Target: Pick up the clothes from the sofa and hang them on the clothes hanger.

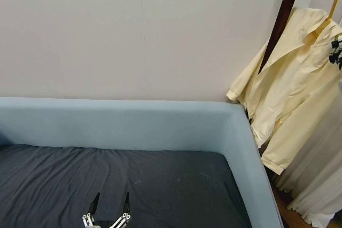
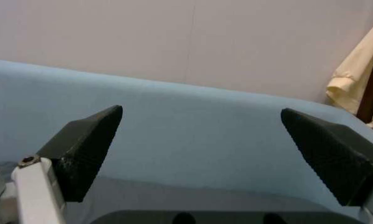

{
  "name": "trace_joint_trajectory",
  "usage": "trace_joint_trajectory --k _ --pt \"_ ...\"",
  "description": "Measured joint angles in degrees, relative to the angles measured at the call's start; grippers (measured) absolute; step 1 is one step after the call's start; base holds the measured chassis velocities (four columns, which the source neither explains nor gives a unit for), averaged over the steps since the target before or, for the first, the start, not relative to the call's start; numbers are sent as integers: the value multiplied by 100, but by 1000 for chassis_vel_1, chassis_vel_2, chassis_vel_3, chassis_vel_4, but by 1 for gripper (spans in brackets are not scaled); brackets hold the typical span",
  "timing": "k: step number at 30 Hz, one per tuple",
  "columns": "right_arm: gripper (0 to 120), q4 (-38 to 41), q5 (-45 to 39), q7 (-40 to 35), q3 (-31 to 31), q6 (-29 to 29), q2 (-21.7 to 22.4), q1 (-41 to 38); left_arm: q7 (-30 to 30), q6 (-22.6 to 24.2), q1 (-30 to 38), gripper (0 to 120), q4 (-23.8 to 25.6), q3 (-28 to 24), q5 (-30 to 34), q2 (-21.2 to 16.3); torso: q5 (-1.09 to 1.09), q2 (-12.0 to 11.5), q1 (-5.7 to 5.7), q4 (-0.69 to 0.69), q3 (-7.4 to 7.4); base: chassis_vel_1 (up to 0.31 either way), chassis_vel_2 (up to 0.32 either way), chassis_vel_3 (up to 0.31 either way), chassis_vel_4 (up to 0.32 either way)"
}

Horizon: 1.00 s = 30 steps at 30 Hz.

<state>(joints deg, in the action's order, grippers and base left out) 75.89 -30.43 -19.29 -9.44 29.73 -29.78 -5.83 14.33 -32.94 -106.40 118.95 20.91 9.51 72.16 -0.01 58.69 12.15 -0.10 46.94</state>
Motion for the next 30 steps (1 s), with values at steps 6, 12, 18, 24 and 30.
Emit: trace_joint_trajectory --k 6,12,18,24,30 --pt "3 96 21 -142 -450 288 -115 -548 0 0 0 100 0 0 0 0 1 0 0 0 0 0 0 0 0" --pt "3 -73 -871 -666 -929 916 -513 -1240 0 0 0 100 0 0 0 0 0 0 0 2 0 0 0 0 0" --pt "3 -396 -1777 -1143 -1156 1247 -886 -1751 0 1 0 100 0 0 0 0 0 0 0 1 0 0 0 0 0" --pt "3 -741 -2185 -1474 -1275 1252 -1152 -2074 0 0 0 100 0 0 0 0 1 0 0 1 1 0 0 0 0" --pt "3 -1115 -2522 -1877 -1311 1251 -1376 -2187 0 0 0 100 0 0 0 0 -1 0 0 3 0 0 0 0 0"
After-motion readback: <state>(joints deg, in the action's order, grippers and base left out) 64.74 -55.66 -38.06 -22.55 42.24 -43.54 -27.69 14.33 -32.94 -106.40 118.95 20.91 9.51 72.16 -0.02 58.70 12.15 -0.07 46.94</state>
